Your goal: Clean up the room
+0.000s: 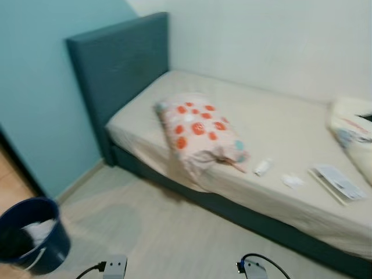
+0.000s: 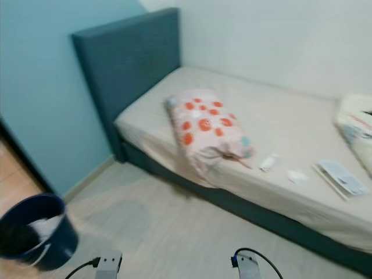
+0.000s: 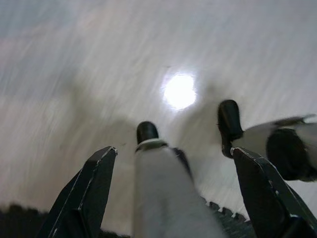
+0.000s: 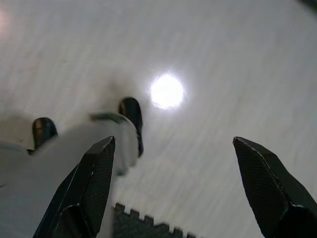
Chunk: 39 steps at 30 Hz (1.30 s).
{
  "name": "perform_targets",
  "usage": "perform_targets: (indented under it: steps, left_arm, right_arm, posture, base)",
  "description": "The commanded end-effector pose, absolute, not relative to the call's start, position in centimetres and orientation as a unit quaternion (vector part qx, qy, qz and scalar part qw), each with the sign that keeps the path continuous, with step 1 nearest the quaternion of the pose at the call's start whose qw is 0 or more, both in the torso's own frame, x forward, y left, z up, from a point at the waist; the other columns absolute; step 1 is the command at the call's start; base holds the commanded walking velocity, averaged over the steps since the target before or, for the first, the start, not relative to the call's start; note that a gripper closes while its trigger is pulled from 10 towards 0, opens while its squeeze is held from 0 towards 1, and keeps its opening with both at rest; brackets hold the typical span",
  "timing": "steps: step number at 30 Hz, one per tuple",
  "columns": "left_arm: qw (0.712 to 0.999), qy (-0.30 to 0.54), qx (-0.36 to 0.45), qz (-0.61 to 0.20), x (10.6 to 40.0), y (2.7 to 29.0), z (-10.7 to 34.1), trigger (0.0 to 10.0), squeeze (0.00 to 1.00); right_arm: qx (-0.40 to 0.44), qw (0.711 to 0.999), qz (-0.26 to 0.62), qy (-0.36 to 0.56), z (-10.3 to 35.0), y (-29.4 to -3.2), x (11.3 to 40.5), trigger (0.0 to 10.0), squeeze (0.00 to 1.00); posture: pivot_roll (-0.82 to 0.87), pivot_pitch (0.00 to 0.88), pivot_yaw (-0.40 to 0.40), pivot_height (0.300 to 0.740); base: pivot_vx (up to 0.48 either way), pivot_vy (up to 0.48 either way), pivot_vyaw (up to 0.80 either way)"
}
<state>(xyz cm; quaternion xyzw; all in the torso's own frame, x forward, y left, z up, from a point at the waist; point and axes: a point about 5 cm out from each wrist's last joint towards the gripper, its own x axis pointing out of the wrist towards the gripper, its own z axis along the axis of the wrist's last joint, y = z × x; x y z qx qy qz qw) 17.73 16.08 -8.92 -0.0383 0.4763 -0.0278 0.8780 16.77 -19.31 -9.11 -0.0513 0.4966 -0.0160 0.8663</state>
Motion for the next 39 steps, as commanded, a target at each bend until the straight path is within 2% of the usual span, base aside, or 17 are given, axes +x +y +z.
perform_targets:
  steps: [1, 25, 30, 39]
  left_arm:
    - [0.879, 0.473, -0.041, -0.032, 17.8, 15.7, -8.9, 10.0, 0.0]
    - [0.894, 0.447, -0.007, -0.045, 18.9, 15.5, -8.3, 10.0, 0.0]
    - [0.895, 0.444, -0.006, -0.047, 19.1, 15.5, -8.2, 10.0, 0.0]
    - [0.898, 0.436, -0.012, -0.047, 19.6, 15.7, -7.9, 10.0, 0.0]
  right_arm:
    - [-0.054, 0.862, -0.011, 0.504, -9.3, -19.1, 16.4, 10.0, 0.0]
    - [-0.073, 0.857, -0.003, 0.51, -9.5, -19.6, 15.7, 10.0, 0.0]
    - [-0.085, 0.858, 0.009, 0.507, -9.6, -19.4, 15.6, 10.0, 0.0]
    - [-0.107, 0.855, 0.064, 0.503, -9.8, -18.3, 15.1, 10.0, 0.0]
  posture:
    - [-0.03, 0.052, -0.032, 0.74]
    - [-0.05, 0.047, -0.021, 0.74]
    - [-0.06, 0.046, -0.014, 0.74]
    - [-0.05, 0.035, -0.01, 0.74]
  base:
    - [0.0, 0.0, -0.8]
    - [0.0, 0.0, -0.8]
    - [0.0, 0.0, 0.0]
    - [0.357, 0.0, 0.0]
